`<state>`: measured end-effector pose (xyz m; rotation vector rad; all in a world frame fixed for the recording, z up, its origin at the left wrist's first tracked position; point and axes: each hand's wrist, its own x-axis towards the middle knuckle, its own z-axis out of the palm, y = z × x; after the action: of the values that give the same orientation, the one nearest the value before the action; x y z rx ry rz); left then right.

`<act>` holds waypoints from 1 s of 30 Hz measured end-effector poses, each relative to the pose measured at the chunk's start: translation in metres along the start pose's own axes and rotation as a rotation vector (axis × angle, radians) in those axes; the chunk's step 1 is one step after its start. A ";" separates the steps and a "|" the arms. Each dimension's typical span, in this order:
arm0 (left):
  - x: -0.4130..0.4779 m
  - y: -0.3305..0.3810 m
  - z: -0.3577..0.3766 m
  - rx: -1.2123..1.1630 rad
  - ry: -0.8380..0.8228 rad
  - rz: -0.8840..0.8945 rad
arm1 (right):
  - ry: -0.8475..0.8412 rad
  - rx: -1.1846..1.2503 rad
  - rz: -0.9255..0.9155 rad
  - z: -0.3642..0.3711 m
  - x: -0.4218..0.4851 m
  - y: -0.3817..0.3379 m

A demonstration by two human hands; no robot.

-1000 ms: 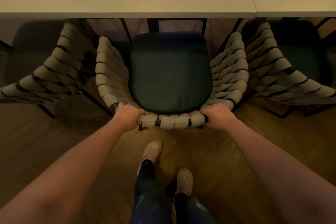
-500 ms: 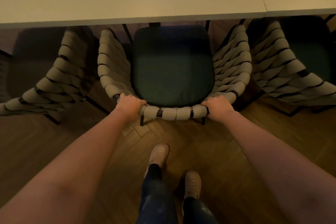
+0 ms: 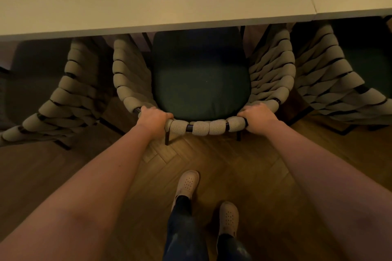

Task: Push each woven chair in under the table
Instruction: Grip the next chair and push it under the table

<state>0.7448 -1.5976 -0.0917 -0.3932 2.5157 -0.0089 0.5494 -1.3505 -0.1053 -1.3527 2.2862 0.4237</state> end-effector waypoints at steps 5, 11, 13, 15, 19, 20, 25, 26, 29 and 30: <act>-0.002 -0.005 0.010 -0.026 0.020 -0.023 | 0.030 0.029 -0.015 0.002 0.000 -0.009; -0.005 -0.004 0.012 -0.021 -0.007 -0.028 | 0.021 0.016 -0.016 0.001 -0.005 -0.014; -0.005 -0.003 0.010 -0.036 -0.007 -0.027 | 0.016 0.020 -0.012 0.000 -0.005 -0.013; -0.007 -0.003 0.010 -0.033 -0.002 -0.034 | 0.011 0.023 -0.005 0.000 -0.006 -0.015; -0.010 -0.004 0.015 -0.040 0.023 -0.047 | 0.015 0.000 0.013 0.002 -0.006 -0.020; -0.010 -0.003 0.015 -0.046 0.020 -0.044 | 0.014 -0.002 0.018 0.002 -0.007 -0.020; -0.017 0.000 0.017 -0.040 0.000 -0.036 | 0.004 -0.026 0.019 0.004 -0.008 -0.022; -0.017 -0.001 0.017 -0.044 -0.006 -0.035 | -0.002 -0.025 0.016 0.004 -0.008 -0.021; -0.012 -0.004 0.013 -0.028 -0.017 -0.030 | 0.011 -0.015 0.012 0.002 -0.004 -0.020; -0.009 -0.006 0.010 -0.024 -0.029 -0.029 | 0.014 0.000 0.019 0.001 -0.003 -0.019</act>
<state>0.7596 -1.5996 -0.0945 -0.4361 2.4833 0.0159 0.5679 -1.3571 -0.1058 -1.3392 2.3120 0.4209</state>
